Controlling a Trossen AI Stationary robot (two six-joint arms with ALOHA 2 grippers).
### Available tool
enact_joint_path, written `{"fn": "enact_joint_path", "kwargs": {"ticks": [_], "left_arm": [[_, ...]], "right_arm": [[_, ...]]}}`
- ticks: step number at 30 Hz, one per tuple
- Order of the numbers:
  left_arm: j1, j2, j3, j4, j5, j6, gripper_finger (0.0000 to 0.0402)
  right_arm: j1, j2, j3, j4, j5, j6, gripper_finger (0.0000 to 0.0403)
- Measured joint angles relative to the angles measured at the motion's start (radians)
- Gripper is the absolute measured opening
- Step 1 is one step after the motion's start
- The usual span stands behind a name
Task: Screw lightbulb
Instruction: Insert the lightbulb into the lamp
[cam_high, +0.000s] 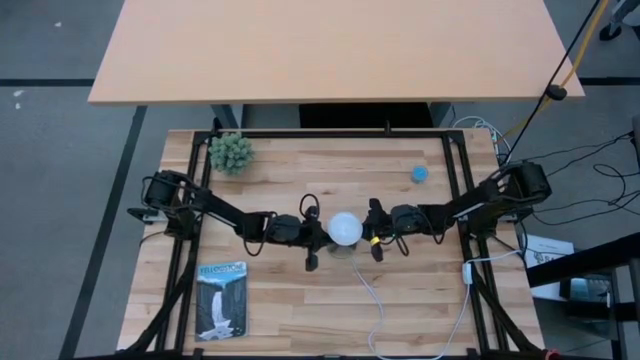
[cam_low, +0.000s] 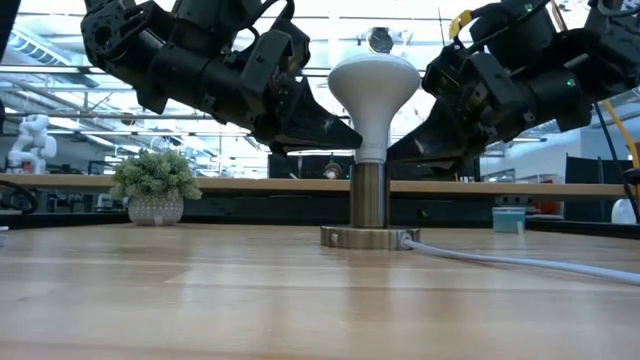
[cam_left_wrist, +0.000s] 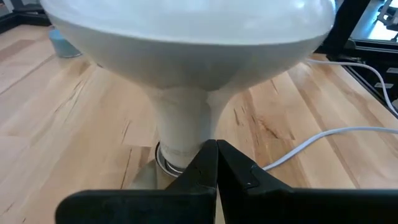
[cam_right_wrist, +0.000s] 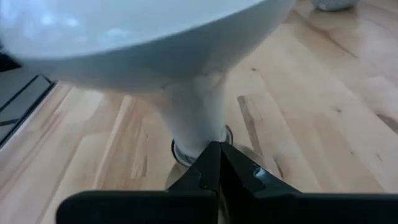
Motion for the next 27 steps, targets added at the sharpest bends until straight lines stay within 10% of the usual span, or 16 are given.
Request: {"fn": "enact_joint_path", "kwargs": {"ticks": [18, 27], "left_arm": [[0.037, -0.040, 0.000, -0.151, 0.010, -0.023, 0.0002], [-0.027, -0.087, -0.001, -0.165, 0.019, -0.022, 0.0002]], "right_arm": [[0.079, -0.012, 0.000, -0.107, 0.027, 0.060, 0.0000], [0.079, -0.116, 0.001, -0.193, 0.203, 0.027, 0.0000]]}}
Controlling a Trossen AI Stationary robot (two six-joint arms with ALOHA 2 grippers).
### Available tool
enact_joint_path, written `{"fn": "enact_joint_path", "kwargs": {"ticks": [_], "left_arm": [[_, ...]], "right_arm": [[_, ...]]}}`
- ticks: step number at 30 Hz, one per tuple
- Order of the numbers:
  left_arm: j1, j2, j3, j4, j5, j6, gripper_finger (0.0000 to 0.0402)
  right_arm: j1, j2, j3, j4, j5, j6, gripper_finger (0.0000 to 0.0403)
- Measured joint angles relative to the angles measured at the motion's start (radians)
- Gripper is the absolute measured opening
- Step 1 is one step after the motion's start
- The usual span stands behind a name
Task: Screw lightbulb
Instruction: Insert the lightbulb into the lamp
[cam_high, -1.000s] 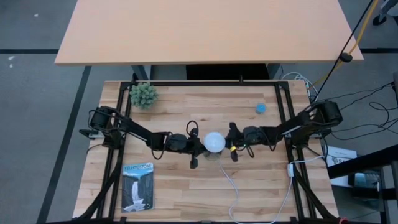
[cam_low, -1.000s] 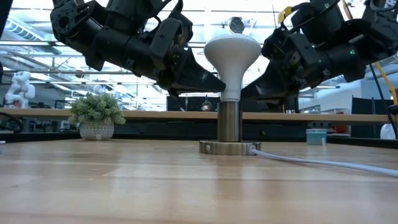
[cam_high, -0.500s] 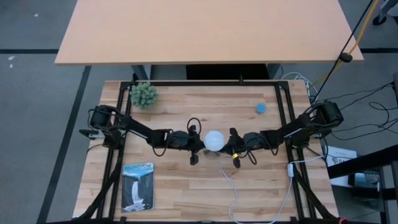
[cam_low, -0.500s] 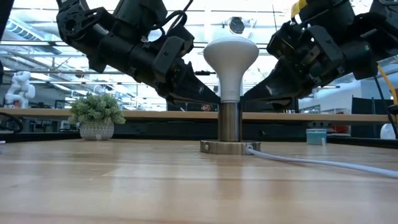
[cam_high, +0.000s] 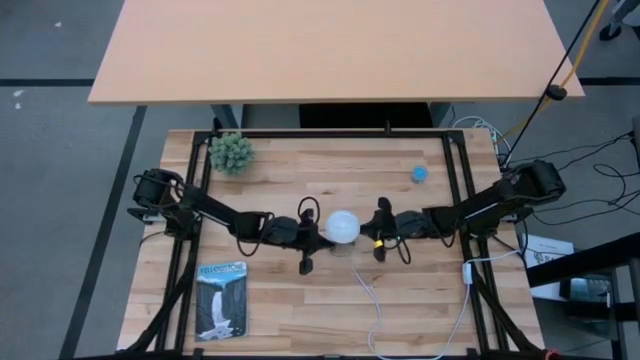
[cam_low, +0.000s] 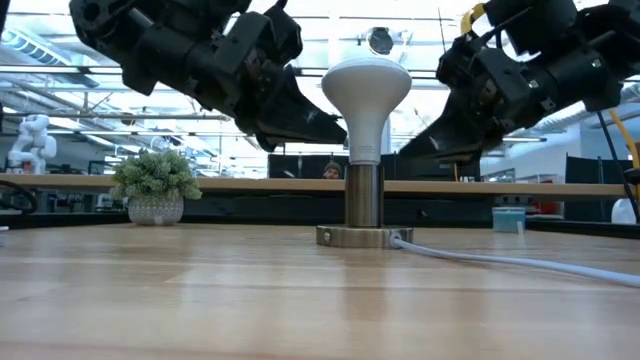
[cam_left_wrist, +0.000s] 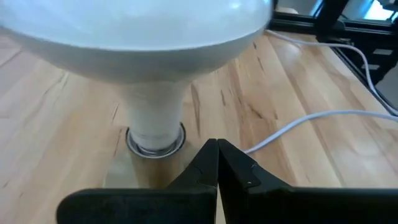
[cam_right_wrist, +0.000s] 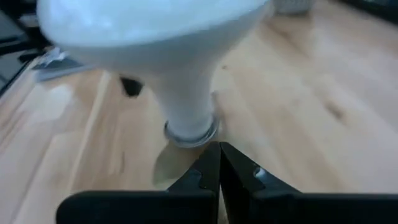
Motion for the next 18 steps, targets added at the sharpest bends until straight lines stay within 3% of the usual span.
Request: {"fn": "enact_joint_path", "kwargs": {"ticks": [4, 18], "left_arm": [[-0.006, -0.001, 0.000, 0.008, 0.000, 0.001, 0.0002], [0.024, 0.003, 0.000, 0.023, 0.044, 0.002, 0.0002]], "right_arm": [[-0.008, -0.007, 0.001, 0.024, 0.053, -0.037, 0.0000], [-0.058, 0.065, 0.094, -0.003, 0.047, -0.063, 0.0000]]}}
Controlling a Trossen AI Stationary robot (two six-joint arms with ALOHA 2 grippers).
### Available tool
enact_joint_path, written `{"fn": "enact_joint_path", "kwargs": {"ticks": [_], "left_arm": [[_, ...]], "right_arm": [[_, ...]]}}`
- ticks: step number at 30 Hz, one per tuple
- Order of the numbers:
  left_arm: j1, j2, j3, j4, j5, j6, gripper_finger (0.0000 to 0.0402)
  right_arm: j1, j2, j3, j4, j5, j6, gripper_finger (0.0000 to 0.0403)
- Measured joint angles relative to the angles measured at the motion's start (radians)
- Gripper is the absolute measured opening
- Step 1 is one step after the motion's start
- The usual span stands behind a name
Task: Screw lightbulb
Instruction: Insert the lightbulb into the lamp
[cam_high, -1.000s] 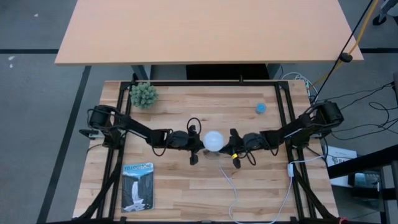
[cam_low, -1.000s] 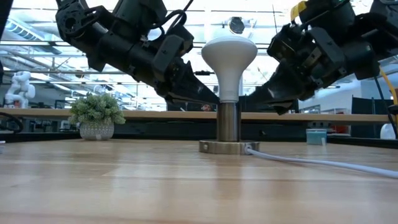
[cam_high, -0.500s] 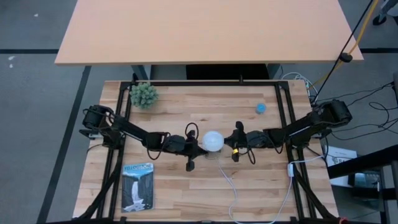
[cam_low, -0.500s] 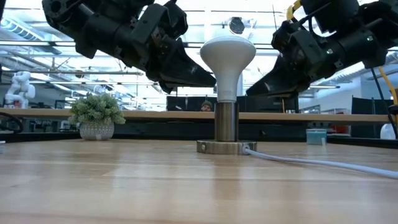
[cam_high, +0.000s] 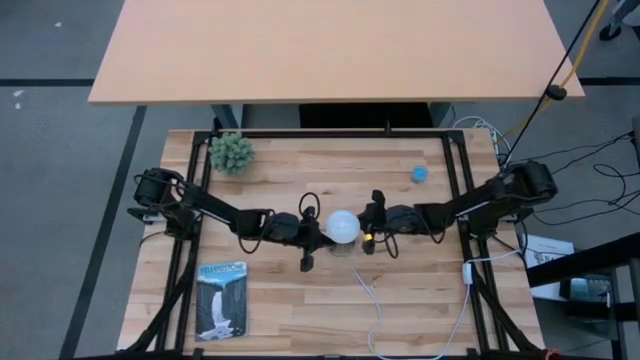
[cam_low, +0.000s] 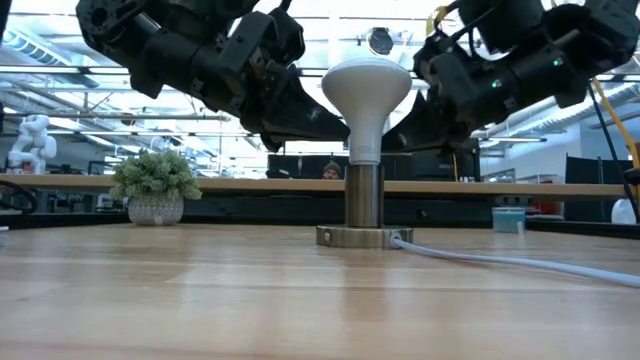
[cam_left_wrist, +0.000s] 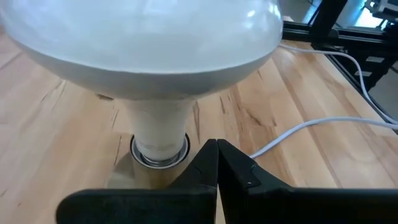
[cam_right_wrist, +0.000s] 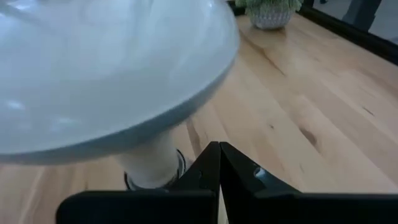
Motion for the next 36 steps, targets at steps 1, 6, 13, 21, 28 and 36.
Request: {"fn": "enact_joint_path", "kwargs": {"ticks": [1, 6, 13, 21, 28, 36], "left_arm": [[0.000, 0.000, 0.000, 0.001, 0.000, 0.000, 0.0002], [-0.002, 0.000, 0.000, 0.010, 0.000, 0.000, 0.0002], [-0.002, 0.008, 0.000, 0.053, 0.001, -0.002, 0.0002], [-0.023, 0.087, 0.026, 0.094, -0.016, -0.024, 0.0002], [0.007, 0.086, 0.054, 0.094, -0.014, -0.001, 0.0002], [0.012, 0.086, 0.055, 0.043, -0.009, -0.002, 0.0002]], "right_arm": [[-0.001, 0.007, 0.004, -0.003, 0.000, -0.002, 0.0000], [-0.001, 0.015, 0.010, 0.010, -0.002, -0.017, 0.0000], [-0.003, 0.015, 0.010, 0.021, -0.025, -0.004, 0.0000], [-0.003, 0.015, 0.010, 0.021, -0.026, 0.019, 0.0000], [-0.002, 0.015, 0.009, 0.016, -0.031, 0.069, 0.0000], [0.000, 0.015, 0.009, 0.010, -0.118, 0.064, 0.0000]]}}
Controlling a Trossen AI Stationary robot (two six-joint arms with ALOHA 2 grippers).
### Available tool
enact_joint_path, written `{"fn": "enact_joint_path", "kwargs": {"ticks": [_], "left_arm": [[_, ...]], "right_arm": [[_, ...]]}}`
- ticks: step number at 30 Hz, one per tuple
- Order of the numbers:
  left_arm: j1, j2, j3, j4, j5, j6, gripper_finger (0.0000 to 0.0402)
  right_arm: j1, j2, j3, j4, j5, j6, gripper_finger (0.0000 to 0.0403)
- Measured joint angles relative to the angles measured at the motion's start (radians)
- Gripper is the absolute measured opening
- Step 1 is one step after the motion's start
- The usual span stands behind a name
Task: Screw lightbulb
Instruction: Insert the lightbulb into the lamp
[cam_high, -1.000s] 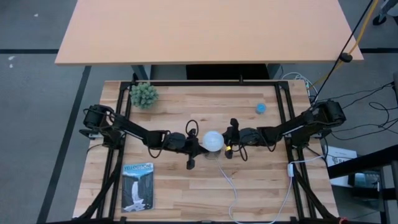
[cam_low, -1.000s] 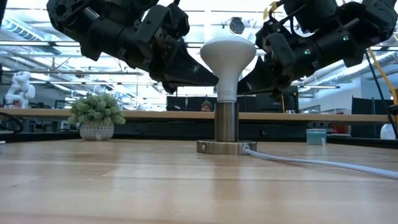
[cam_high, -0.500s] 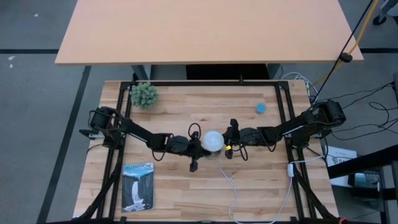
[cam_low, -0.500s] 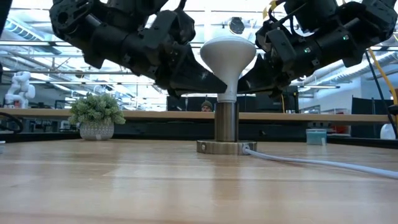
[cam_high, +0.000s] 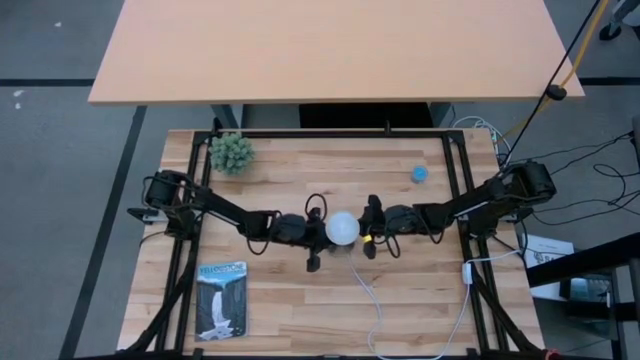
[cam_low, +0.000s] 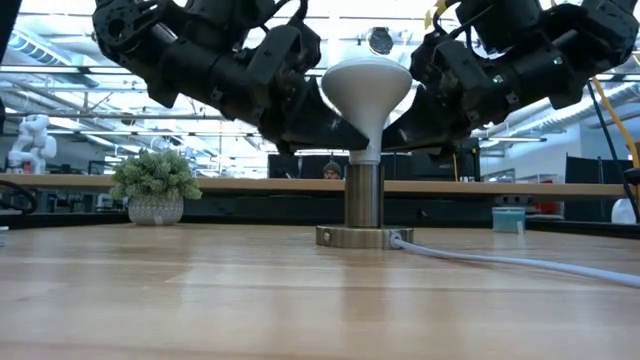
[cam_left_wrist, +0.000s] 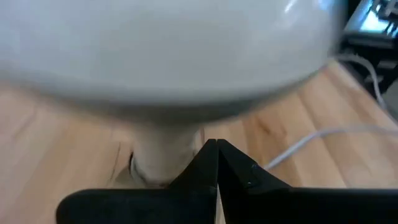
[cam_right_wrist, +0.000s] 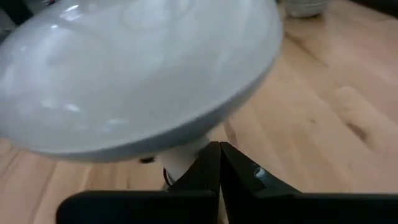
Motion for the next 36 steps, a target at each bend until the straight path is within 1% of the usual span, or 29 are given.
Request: {"fn": "enact_joint_path", "kwargs": {"ticks": [3, 9, 13, 15, 17, 19, 21, 23, 26, 29, 33, 36], "left_arm": [[0.000, -0.002, 0.000, -0.042, 0.003, 0.000, 0.0002], [0.015, -0.006, 0.000, -0.069, 0.002, -0.001, 0.0002], [0.026, -0.029, 0.000, -0.112, 0.002, -0.001, 0.0002], [0.027, -0.050, 0.000, -0.137, 0.002, 0.000, 0.0002], [0.026, -0.065, 0.000, -0.136, 0.016, 0.001, 0.0002], [0.017, -0.068, 0.000, -0.113, 0.041, 0.001, 0.0002], [0.008, -0.068, 0.000, -0.112, 0.044, 0.001, 0.0002], [0.003, -0.064, 0.000, -0.116, 0.033, 0.002, 0.0002], [0.006, -0.063, 0.000, -0.121, 0.024, 0.001, 0.0002], [0.006, -0.063, 0.000, -0.116, 0.021, 0.001, 0.0002], [0.011, -0.063, 0.000, -0.117, 0.021, 0.002, 0.0002], [0.021, -0.062, 0.000, -0.117, 0.021, 0.002, 0.0002]], "right_arm": [[0.008, -0.002, 0.000, -0.021, -0.025, 0.001, 0.0000], [0.037, -0.039, -0.001, -0.164, -0.039, 0.059, 0.0000], [0.078, -0.058, -0.001, -0.176, -0.038, 0.048, 0.0000], [0.087, -0.071, -0.001, -0.198, 0.006, 0.050, 0.0000], [0.091, -0.082, -0.001, -0.222, 0.105, 0.057, 0.0000], [0.091, -0.087, -0.001, -0.204, 0.176, 0.056, 0.0000], [0.080, -0.086, -0.001, -0.139, 0.194, 0.036, 0.0000], [0.068, -0.075, 0.001, -0.095, 0.195, 0.020, 0.0000], [0.047, -0.049, 0.000, -0.101, 0.199, 0.035, 0.0000], [0.037, -0.017, -0.001, -0.053, 0.195, 0.043, 0.0000], [0.034, 0.018, 0.000, 0.050, 0.164, -0.003, 0.0000], [0.029, 0.018, 0.000, 0.044, 0.139, -0.005, 0.0000]]}}
